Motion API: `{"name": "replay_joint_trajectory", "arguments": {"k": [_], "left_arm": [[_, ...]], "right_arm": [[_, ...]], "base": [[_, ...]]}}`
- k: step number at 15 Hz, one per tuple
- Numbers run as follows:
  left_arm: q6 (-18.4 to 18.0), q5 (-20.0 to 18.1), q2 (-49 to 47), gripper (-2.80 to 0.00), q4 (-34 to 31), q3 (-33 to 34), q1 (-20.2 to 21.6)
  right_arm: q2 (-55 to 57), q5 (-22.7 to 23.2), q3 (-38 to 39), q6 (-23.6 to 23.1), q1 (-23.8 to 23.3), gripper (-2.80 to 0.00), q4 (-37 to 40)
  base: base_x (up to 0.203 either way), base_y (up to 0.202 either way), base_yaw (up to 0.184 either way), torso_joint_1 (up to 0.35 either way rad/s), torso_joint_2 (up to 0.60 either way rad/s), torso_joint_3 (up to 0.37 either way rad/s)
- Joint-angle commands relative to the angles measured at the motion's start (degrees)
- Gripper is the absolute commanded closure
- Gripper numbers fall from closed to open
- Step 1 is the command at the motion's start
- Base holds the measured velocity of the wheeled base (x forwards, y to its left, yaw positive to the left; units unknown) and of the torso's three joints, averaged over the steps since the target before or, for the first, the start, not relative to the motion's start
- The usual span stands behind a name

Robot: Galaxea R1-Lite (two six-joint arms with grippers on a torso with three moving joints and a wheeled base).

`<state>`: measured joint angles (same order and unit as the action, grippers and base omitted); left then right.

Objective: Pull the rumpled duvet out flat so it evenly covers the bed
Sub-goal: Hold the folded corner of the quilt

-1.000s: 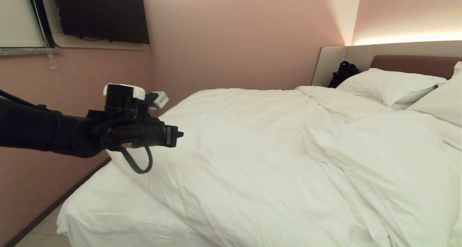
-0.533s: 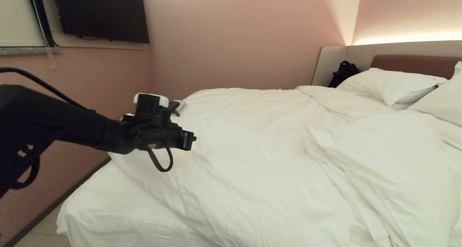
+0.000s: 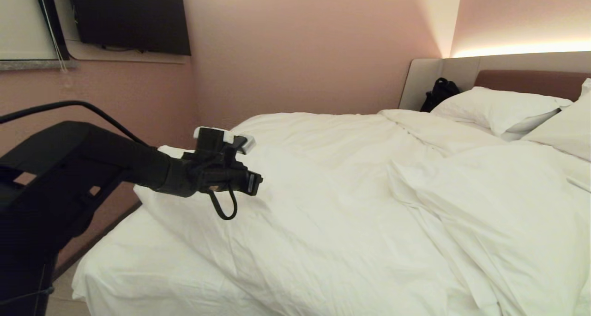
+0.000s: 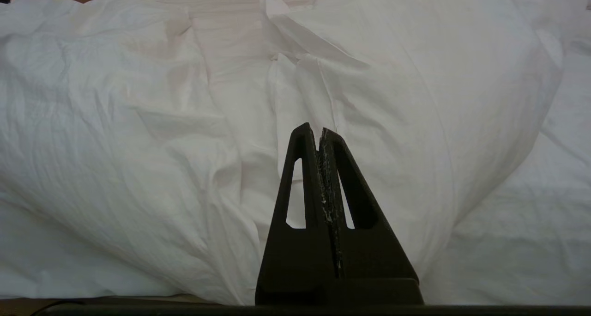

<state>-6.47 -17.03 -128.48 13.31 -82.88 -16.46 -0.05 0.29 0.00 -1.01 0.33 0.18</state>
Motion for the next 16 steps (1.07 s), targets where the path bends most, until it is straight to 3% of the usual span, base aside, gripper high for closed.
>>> {"name": "replay_joint_trajectory", "arguments": {"k": [1,7,10,16], "left_arm": [[0.0,0.0,-2.4,-2.8,0.1,-1.5,-1.0],[-0.2,0.0,-4.0,-2.8,0.0,-3.0,-2.4],[-3.3,0.0,-5.9,-2.8,-0.5,-3.6,-2.4],[-3.5,0.0,-10.9,-2.8,-0.6,-4.4,-3.5]], "right_arm": [[0.0,0.1,0.0,0.0,0.0,0.0,0.0],[0.0,0.0,0.0,0.0,0.0,0.0,0.0],[0.0,0.1,0.0,0.0,0.0,0.0,0.0],[0.0,0.0,0.0,0.0,0.0,0.0,0.0]], "base": [[0.0,0.0,0.0,0.0,0.0,0.0],[0.0,0.0,0.0,0.0,0.0,0.0],[0.0,0.0,0.0,0.0,0.0,0.0],[0.0,0.0,0.0,0.0,0.0,0.0]]}}
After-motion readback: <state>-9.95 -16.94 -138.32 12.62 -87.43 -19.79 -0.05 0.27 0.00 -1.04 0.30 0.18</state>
